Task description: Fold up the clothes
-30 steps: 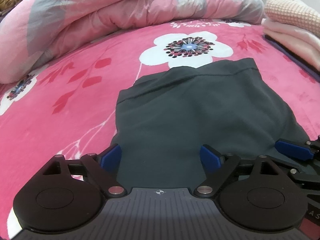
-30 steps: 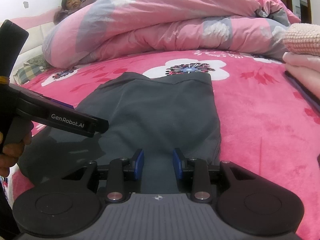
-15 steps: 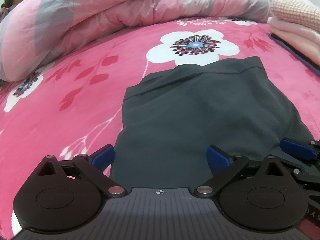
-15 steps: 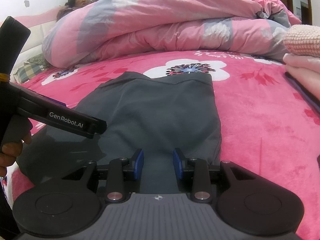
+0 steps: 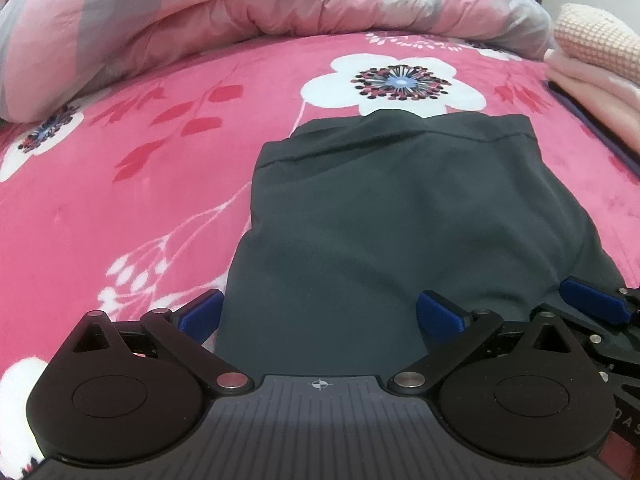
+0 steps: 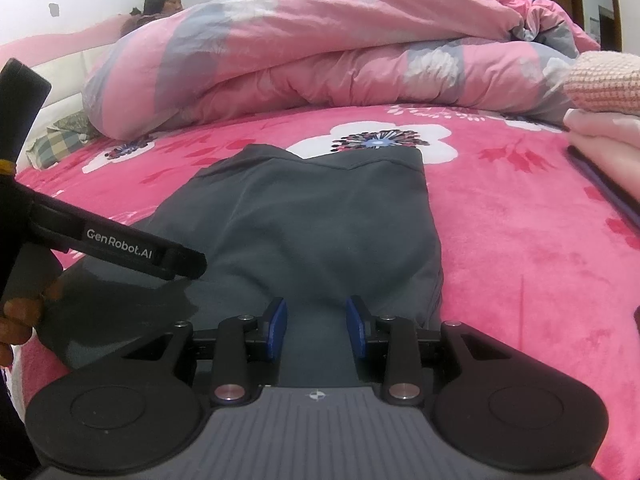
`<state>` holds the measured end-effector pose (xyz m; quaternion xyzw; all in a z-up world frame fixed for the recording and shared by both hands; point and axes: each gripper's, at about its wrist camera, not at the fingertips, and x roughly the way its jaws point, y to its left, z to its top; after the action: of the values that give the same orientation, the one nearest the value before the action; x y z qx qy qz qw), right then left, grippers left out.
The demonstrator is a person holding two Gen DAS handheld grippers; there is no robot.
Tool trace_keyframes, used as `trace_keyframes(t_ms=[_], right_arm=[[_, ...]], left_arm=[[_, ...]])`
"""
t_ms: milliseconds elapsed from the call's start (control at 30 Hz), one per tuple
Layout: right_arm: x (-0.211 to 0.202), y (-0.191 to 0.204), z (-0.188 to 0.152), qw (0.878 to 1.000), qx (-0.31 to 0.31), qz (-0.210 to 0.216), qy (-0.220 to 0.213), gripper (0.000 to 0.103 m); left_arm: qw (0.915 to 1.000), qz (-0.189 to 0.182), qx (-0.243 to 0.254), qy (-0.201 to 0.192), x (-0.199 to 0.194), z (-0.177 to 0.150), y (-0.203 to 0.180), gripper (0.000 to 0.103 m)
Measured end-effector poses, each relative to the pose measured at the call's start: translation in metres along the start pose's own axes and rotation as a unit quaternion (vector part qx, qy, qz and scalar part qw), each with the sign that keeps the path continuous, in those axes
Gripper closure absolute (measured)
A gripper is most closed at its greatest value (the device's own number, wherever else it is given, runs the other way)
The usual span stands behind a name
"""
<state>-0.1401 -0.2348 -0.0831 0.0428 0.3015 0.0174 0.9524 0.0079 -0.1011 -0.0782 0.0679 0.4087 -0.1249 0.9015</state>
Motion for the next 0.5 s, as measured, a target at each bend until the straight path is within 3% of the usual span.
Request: trace_keyframes(t_ms=[500], right_arm=[[-0.0002,-0.0012,-0.0015,1.000,-0.002,0.002,-0.005,0.067]], left_arm=[[0.9999,-0.008,-0.013,-0.002,0.0022,-0.0036,0.0033,0.000]])
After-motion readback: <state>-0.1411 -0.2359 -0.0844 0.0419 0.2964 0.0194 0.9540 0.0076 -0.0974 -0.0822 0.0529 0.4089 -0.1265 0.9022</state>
